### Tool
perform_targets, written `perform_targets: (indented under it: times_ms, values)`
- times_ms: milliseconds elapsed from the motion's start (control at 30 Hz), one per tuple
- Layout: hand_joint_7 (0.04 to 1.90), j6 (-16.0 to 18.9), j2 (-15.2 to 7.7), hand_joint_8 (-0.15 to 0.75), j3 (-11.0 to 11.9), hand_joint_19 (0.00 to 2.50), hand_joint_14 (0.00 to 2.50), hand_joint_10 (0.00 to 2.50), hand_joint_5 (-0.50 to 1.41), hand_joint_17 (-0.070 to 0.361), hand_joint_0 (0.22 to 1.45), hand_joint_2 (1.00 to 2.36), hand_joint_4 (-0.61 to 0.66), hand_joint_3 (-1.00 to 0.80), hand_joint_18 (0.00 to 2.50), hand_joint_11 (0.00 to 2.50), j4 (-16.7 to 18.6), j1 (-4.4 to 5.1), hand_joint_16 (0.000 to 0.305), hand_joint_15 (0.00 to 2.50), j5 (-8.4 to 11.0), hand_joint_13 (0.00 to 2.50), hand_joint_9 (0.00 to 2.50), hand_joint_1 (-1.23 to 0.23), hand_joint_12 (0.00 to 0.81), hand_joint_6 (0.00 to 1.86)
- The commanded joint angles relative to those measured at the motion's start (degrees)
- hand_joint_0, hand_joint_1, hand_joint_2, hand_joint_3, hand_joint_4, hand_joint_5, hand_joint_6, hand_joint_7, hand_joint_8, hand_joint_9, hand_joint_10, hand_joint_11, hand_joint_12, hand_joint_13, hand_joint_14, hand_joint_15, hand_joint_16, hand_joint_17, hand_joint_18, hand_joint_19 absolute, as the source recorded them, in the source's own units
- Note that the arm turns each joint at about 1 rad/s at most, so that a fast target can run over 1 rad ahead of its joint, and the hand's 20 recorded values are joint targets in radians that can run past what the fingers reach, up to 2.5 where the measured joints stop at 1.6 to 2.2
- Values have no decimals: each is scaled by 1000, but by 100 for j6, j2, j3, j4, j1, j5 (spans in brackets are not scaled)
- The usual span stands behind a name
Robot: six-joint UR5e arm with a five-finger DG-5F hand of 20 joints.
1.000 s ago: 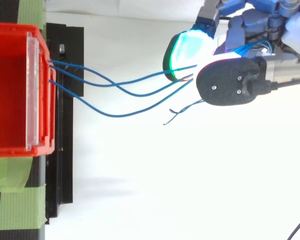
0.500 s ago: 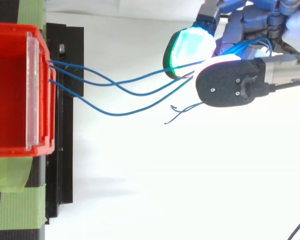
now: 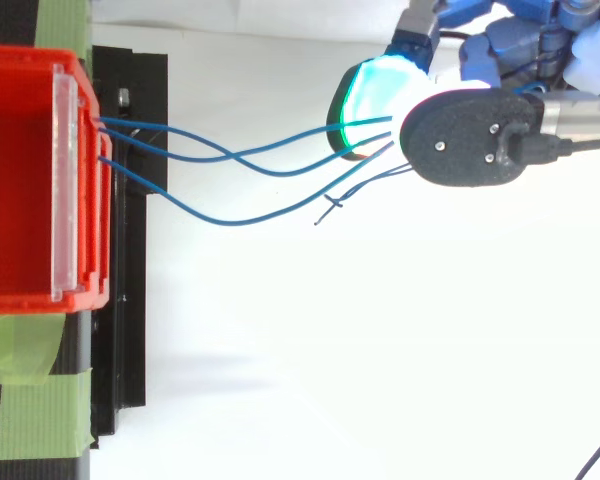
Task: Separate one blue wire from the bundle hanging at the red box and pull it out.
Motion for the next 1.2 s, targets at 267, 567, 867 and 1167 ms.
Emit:
perform_targets:
  times_ms: [267,567,867,1167]
  values:
    - [824,9,4,317,1,894,365,1369,-225,121,656,1018,214,-265,1036,1405,-9,2,54,1595,0,1019,910,-832,434,920]
    - [829,9,4,315,1,887,377,1395,-225,118,737,1023,205,-101,1037,1401,-9,2,52,1602,0,1029,922,-843,439,925]
    - [848,9,4,332,10,780,689,1708,-281,121,711,1018,290,-171,820,1226,-18,2,54,1424,0,635,499,-956,442,916]
    - [876,9,4,295,19,836,976,1992,-300,114,698,1017,270,-197,633,1087,-18,2,50,1267,0,406,248,-944,401,915]
